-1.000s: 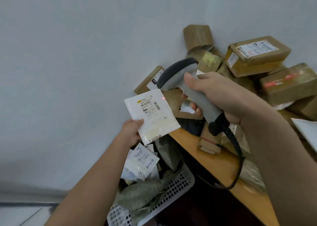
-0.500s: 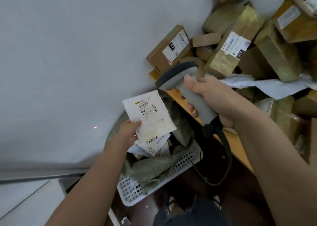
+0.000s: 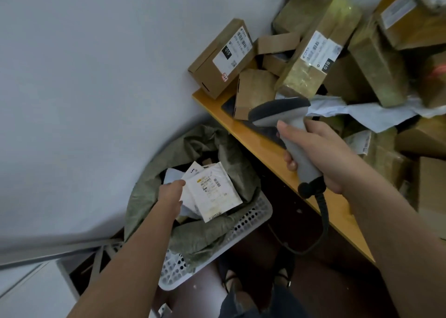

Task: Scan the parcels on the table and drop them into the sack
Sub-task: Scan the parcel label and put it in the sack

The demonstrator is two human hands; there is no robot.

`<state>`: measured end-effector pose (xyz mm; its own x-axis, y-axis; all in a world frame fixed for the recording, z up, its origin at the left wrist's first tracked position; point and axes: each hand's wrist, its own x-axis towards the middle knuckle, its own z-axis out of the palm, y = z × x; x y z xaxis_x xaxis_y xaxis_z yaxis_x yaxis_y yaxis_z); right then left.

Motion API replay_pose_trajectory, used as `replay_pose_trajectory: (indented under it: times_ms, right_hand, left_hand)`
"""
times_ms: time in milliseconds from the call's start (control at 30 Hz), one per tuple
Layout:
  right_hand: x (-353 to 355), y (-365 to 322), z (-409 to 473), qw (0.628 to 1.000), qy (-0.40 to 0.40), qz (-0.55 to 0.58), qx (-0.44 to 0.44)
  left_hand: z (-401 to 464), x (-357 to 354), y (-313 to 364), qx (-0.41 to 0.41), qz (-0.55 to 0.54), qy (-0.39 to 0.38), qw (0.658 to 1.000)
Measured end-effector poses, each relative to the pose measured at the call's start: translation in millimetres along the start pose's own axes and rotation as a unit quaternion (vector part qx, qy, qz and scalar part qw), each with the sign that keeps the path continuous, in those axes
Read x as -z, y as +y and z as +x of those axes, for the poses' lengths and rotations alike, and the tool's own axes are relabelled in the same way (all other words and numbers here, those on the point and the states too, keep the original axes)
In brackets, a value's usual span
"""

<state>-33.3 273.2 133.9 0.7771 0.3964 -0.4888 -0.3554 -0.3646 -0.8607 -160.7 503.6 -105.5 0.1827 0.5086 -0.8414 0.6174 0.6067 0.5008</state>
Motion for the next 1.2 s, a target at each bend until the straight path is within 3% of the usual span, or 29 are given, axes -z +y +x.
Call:
replay_pose_trajectory:
  times_ms: [367, 567, 733, 833, 900, 1000, 1133, 1200]
  right_hand:
    - [101.4, -17.5, -27.6, 0.994, 0.094, 0.058, 0.026]
    - [160.2, -23.0, -5.9, 0.987, 0.114, 0.100, 0.047]
    - [206.0, -21.8, 17.8, 0.988, 0.116, 0.094, 0.038]
    - [229.4, -17.3, 34.3, 0.990, 0.108, 0.093, 0.021]
    - [240.8, -12.8, 44.3, 0.990, 0.104, 0.092, 0.008]
    - [253.3, -5.2, 57.6, 0.990, 0.103, 0.093, -0.007]
    - [257.8, -1.1, 66.2, 0.989, 0.090, 0.114, -0.012]
    - [256.0, -1.4, 68.1, 0.988, 0.087, 0.129, -0.002]
  left_hand:
    - [-95.4, -127.5, 86.6, -0.223, 0.085, -0.047, 0.970]
    - [-141.0, -207.7, 118.8, -0.357, 0.194, -0.069, 0.911]
    - [-150.0, -262.8, 129.2, -0.435, 0.373, -0.069, 0.816]
    - [-144.9, -285.0, 120.8, -0.494, 0.539, -0.035, 0.682]
    - [-138.7, -294.4, 111.8, -0.528, 0.563, 0.000, 0.636]
    - [-131.0, -301.1, 107.9, -0.580, 0.505, 0.027, 0.639]
    - [-129.3, -296.4, 114.4, -0.633, 0.419, -0.027, 0.650]
    - [-143.4, -290.6, 119.4, -0.633, 0.368, -0.057, 0.679]
